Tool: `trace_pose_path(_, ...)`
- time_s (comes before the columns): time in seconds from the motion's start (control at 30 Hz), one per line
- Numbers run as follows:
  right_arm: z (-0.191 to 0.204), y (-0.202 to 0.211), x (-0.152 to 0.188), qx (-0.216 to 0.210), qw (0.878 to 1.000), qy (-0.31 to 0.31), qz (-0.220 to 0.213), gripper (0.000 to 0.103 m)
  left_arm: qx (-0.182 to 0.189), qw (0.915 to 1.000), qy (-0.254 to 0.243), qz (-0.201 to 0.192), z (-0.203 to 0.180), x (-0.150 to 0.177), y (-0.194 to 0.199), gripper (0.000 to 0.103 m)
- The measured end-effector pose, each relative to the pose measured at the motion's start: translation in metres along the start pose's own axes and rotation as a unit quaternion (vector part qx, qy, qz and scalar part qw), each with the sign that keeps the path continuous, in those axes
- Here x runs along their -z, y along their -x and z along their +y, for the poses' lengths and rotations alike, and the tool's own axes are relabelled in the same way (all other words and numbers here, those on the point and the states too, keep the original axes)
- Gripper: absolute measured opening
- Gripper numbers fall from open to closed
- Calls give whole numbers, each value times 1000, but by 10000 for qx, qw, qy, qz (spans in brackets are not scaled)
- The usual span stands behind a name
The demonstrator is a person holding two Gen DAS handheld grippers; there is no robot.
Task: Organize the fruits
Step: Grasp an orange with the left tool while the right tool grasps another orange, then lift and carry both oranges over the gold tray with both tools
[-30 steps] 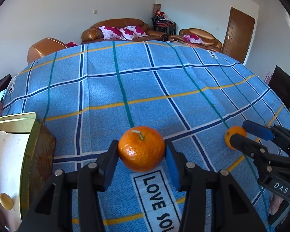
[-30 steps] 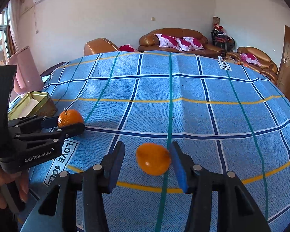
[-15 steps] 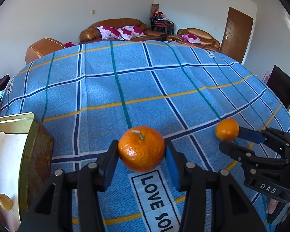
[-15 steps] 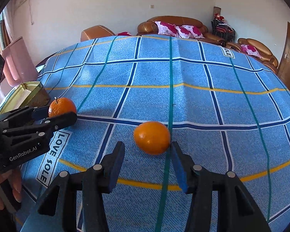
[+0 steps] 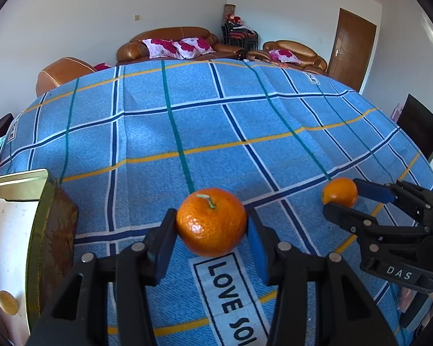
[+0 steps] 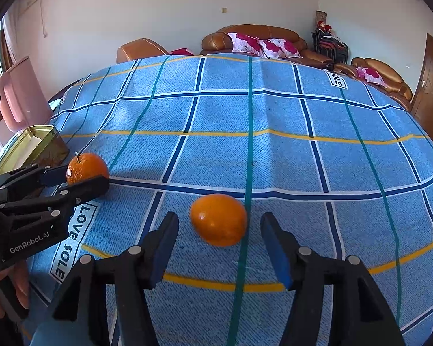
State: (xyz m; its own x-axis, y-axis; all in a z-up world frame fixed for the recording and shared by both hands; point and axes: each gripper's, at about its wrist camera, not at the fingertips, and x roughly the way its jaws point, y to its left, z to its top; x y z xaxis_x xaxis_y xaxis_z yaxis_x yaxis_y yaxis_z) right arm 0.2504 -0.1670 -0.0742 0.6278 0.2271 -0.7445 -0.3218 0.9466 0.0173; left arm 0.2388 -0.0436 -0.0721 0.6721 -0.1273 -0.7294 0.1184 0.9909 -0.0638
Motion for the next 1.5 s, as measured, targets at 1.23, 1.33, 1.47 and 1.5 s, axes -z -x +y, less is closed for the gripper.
trace_pose_path(1.23, 16, 52, 8, -352, 9883, 537, -1387, 42, -176, 9932, -195, -1133, -8, 5, 43, 48)
trace_pose_path(1.33, 17, 58, 10, -390, 9858, 576, -1525, 42, -183, 9915, -211, -1274, -9, 7, 48, 48)
trace_pose_path(1.47, 19, 60, 11, -383, 9847, 585, -1596, 42, -211, 9893, -239, -1426, -10, 9, 53, 48)
trace_pose_path(1.5, 19, 61, 11, -385, 9844, 580, -1617, 42, -218, 9886, -241, -1469, -10, 9, 54, 48)
